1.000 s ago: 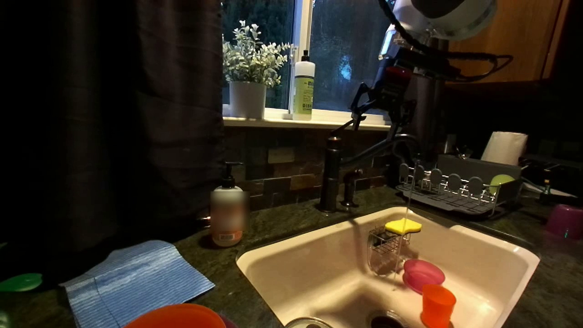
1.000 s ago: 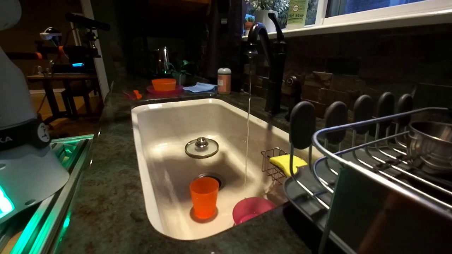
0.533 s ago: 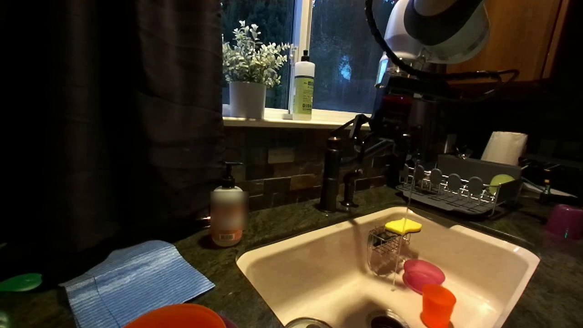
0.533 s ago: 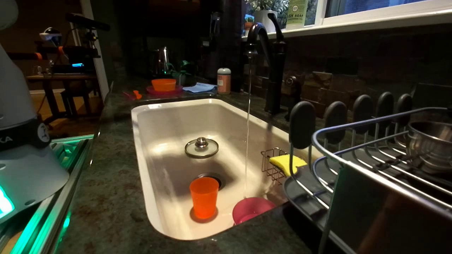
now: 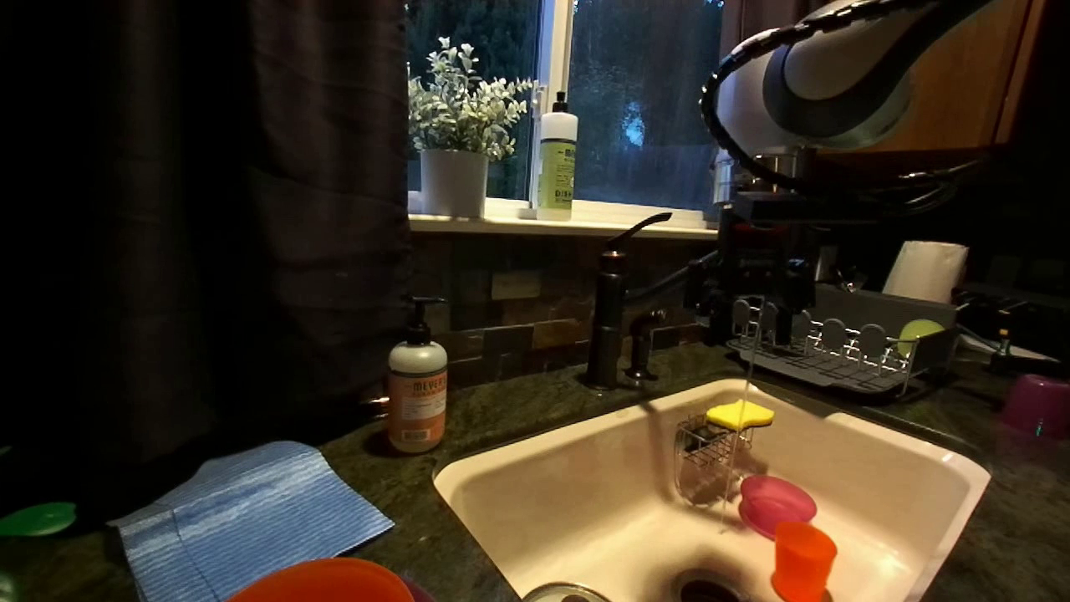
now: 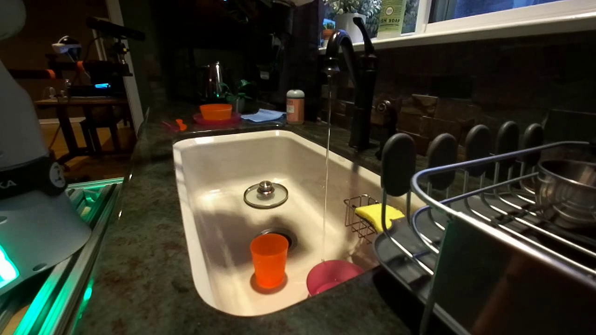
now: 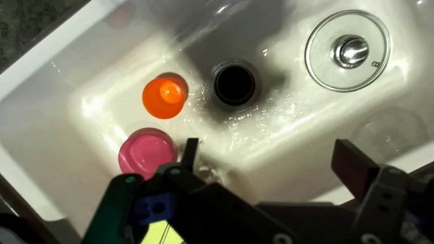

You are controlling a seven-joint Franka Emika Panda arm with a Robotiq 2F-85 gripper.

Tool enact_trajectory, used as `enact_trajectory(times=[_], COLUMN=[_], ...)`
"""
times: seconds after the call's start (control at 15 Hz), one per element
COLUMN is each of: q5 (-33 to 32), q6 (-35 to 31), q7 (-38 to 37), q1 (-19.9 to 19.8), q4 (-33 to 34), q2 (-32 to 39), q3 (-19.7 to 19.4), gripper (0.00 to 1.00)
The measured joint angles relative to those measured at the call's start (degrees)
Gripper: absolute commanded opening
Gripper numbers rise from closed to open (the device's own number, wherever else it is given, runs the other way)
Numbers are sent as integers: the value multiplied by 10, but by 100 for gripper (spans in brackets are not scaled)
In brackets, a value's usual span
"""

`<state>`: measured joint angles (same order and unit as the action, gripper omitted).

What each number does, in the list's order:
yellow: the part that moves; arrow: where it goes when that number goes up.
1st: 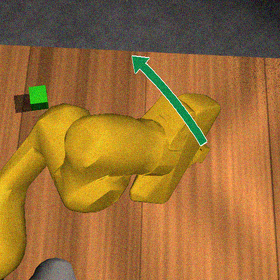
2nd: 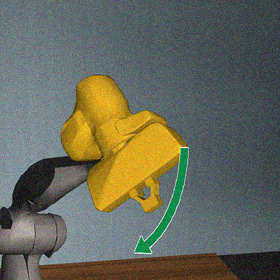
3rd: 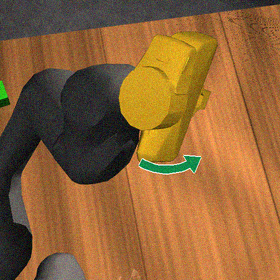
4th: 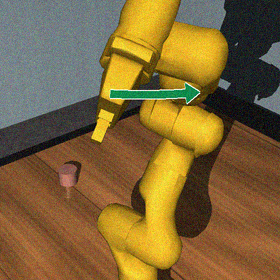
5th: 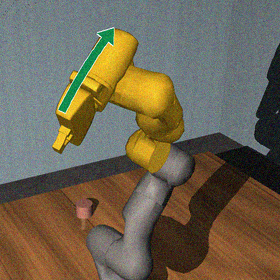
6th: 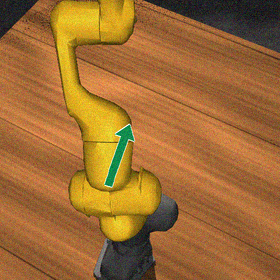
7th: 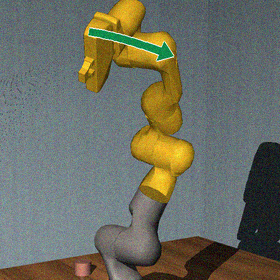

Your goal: Open the tap, then fill the orange cup with a little water

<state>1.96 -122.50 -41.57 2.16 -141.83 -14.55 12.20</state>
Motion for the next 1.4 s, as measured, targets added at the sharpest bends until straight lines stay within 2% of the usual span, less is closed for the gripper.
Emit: enact_trajectory(times=[0.93,1.2,1.4], q5=[-10,-20,-53], q6=[0,-1,-12], q7=[-8,-55,-107], q1=[-2,15,27], q4=[0,-18,-49], q2=[3,9,9], q3=[0,23,42], gripper=[100,100,100])
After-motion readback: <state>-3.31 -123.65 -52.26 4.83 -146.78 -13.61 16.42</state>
